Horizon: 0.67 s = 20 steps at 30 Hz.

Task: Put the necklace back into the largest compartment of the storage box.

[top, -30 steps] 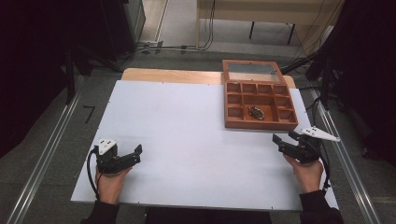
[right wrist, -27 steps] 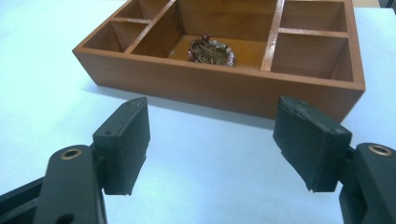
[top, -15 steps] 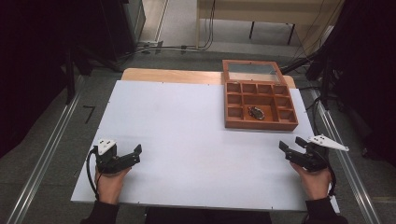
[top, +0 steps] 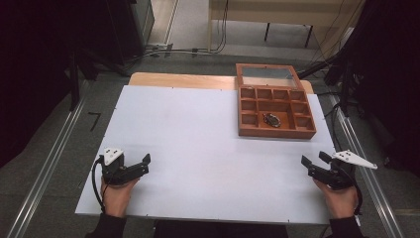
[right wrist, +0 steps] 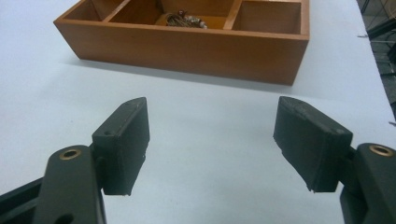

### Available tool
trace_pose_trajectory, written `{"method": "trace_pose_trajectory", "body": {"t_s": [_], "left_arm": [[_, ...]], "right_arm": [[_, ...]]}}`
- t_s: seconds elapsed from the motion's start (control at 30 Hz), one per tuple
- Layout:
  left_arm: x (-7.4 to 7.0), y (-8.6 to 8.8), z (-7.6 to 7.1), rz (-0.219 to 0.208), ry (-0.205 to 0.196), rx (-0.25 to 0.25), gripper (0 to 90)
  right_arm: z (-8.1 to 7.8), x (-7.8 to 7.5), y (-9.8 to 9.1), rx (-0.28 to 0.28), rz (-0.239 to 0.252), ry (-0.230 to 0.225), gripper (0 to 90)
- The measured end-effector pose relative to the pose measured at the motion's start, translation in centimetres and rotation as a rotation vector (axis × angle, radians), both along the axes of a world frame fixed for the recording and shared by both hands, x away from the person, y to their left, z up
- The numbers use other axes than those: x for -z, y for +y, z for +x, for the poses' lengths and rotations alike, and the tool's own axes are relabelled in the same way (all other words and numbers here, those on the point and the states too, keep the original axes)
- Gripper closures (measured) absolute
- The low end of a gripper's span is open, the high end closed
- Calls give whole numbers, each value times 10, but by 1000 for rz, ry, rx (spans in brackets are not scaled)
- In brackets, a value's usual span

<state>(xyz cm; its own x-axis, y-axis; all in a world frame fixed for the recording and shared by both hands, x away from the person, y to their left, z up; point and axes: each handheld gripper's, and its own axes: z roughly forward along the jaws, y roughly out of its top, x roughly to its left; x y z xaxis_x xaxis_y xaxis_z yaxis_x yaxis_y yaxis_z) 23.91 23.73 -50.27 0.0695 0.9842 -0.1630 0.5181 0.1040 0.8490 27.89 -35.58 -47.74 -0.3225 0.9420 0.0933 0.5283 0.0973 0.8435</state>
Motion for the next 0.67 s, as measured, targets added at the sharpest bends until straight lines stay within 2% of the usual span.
{"method": "trace_pose_trajectory", "body": {"t_s": [0.67], "left_arm": [[1, 0, 0, -2, 3, 0, 45]], "right_arm": [[-18, 3, -15, 26, -7, 1, 246]]}}
